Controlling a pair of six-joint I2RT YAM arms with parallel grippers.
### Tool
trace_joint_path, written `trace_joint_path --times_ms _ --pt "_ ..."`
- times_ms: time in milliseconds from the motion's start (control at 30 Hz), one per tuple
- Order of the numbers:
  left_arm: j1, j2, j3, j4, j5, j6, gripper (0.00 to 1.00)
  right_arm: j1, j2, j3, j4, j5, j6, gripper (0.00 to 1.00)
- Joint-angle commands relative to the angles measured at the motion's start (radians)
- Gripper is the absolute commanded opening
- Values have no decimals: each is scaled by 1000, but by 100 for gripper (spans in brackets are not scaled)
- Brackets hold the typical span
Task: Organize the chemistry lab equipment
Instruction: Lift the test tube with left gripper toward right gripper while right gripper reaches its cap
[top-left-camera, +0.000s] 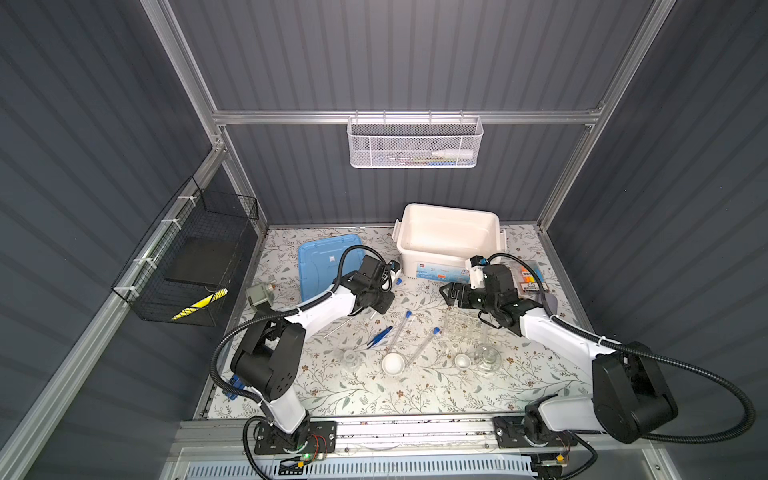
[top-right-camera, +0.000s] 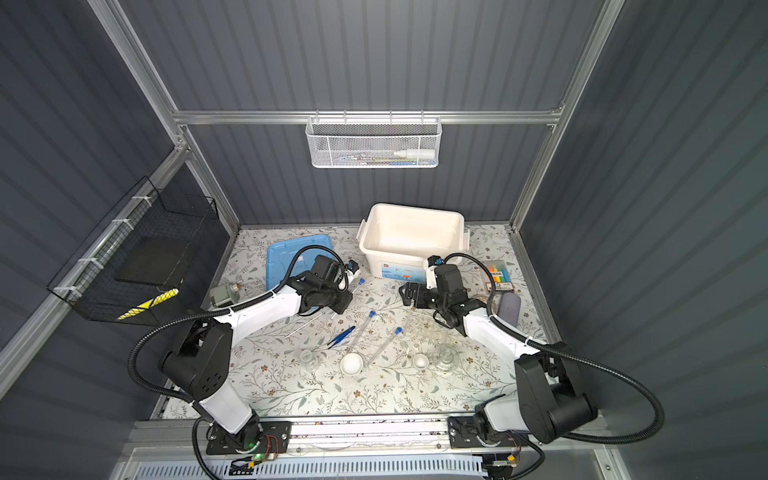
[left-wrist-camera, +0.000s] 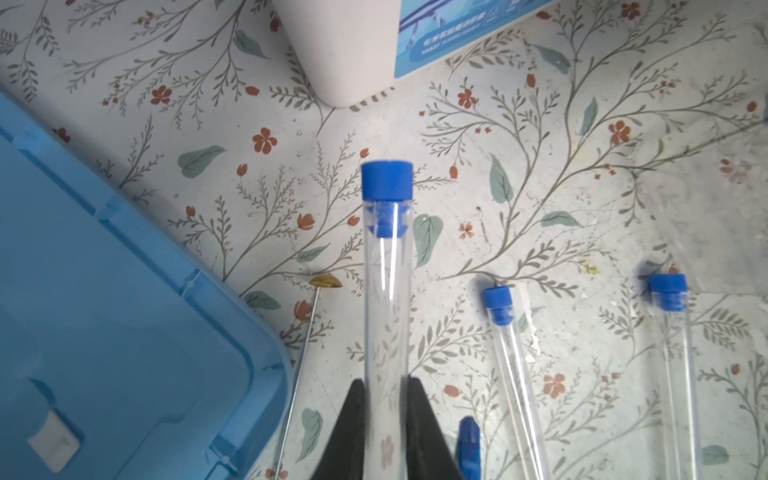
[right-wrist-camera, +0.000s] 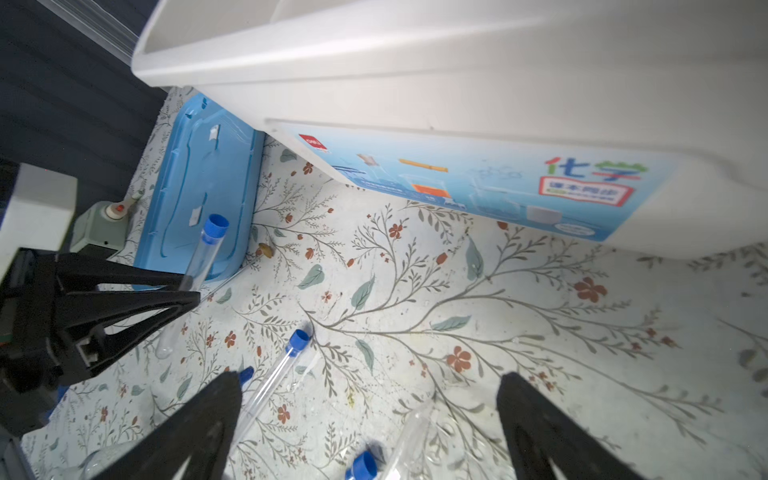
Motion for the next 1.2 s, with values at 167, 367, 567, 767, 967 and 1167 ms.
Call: trace_joint_path --times_ms 167,367,567,767,967,1167 --pt "-81 33 52 42 21 7 16 7 64 23 128 -150 124 92" --pt "-127 70 86 53 20 1 16 7 91 14 205 -188 193 88" --pt "-147 74 87 71 18 -6 16 7 127 15 256 -222 250 80" --pt "-167 69 85 81 9 -14 16 7 160 33 267 -242 283 71" --pt "-190 62 74 101 12 -27 16 7 189 42 289 -256 320 64" --pt "-203 65 73 104 11 -26 16 7 214 42 321 -273 359 50"
